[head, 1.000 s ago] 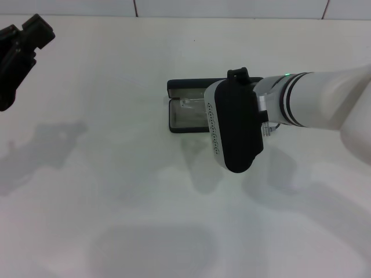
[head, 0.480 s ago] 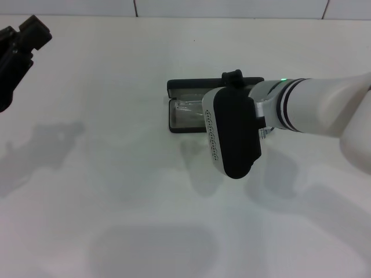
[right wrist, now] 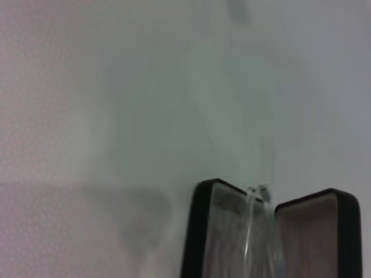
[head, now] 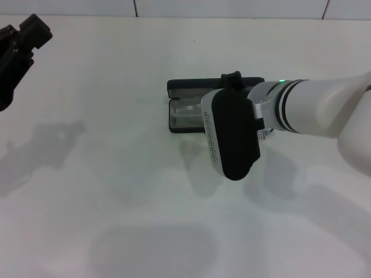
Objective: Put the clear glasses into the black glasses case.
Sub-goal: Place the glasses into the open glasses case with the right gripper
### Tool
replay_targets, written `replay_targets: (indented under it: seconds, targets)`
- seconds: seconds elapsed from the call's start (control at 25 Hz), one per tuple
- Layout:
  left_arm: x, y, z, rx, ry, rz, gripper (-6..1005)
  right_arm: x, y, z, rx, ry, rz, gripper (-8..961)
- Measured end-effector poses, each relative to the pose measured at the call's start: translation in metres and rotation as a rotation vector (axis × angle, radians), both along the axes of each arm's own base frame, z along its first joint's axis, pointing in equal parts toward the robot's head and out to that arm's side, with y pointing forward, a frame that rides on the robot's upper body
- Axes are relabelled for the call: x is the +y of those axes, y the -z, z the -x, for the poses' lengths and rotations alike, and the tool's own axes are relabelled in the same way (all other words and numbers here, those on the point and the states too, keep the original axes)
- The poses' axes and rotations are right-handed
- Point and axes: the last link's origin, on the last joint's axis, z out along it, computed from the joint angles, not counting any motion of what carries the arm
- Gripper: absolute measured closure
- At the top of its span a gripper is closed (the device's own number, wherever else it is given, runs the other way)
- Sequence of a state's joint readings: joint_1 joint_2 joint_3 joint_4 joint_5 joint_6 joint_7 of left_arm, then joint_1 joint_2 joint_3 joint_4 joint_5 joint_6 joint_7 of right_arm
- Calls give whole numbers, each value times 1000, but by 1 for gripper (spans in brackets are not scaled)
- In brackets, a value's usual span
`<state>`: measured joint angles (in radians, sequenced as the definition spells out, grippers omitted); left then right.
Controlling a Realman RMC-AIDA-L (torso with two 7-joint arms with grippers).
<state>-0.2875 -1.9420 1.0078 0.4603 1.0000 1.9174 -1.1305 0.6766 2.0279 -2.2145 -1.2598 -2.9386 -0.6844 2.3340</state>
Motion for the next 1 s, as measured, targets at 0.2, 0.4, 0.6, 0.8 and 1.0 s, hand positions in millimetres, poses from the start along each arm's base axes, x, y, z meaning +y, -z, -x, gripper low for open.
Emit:
replay_targets:
  seconds: [0.2,0.4,0.6,0.8,1.0]
  targets:
    - [0,0,0,0,0,-1,930,-1,1,-1,-9,-2,3,796]
    - [-1,-2,1,-2,-1,-7,930,-1,1,-1,-11,0,4,775]
    - [-1,-2,1,-4,-3,-10,931,-2,1,-2,-14,0,6,754]
    - [-3,-2,2,-4,-7,-9,931,-3,1,-2,-11,0,6,733]
    - [-3,-2,3,-6,-8,-9,930,-2,-1,-3,-26,-14,-6,712]
